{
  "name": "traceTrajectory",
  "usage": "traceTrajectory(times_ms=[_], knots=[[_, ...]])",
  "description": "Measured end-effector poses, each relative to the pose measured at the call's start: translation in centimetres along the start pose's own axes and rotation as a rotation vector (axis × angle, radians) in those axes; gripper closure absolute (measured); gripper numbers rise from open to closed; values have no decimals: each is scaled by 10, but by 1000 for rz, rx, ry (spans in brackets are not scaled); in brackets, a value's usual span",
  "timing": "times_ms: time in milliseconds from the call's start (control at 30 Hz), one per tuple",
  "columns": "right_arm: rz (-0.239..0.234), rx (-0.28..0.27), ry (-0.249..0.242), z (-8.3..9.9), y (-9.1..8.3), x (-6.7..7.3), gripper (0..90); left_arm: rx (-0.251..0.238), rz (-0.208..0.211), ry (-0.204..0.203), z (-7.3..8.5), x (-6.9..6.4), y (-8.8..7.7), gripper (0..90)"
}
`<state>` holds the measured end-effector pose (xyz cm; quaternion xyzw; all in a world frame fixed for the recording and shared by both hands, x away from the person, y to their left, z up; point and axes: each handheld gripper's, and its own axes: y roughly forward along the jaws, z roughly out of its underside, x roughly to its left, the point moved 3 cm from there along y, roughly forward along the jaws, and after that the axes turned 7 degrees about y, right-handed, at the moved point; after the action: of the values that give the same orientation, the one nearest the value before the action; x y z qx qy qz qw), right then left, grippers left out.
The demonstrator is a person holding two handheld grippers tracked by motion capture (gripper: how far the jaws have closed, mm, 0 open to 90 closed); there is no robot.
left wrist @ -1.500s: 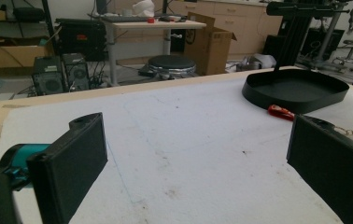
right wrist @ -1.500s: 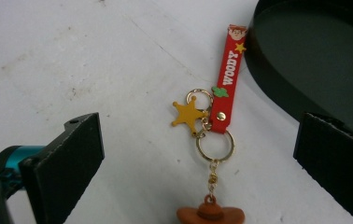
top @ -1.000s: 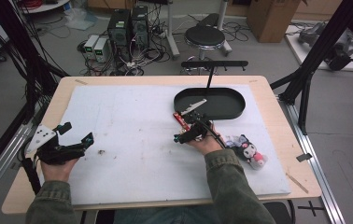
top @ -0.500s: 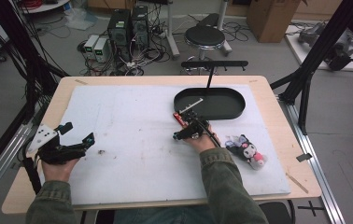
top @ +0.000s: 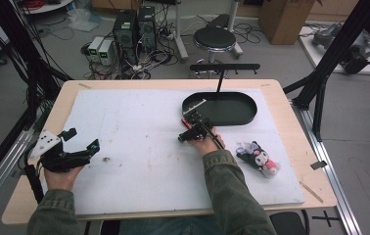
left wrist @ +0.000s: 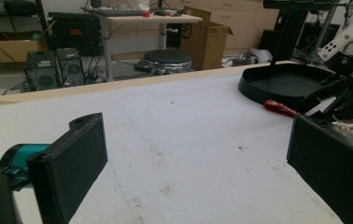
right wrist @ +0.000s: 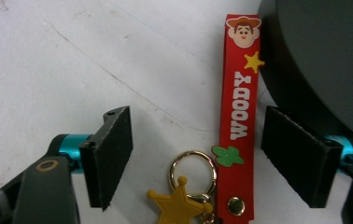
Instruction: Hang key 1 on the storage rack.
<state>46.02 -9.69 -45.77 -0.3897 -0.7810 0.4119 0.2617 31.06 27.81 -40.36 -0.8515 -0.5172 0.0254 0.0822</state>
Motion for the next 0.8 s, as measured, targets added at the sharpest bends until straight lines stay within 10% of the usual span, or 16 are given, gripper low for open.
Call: traceTrajectory(times_ms=[200,367,800], knots=[[30,-16,48,0,-2,-2,383,5,6,2,0,-1,1,53],[48,-18,69,1,-6,0,682,9,7,4,1,-1,2,54],[50,-2,36,-1,-7,5,752,9,9,3,1,-1,2,54]])
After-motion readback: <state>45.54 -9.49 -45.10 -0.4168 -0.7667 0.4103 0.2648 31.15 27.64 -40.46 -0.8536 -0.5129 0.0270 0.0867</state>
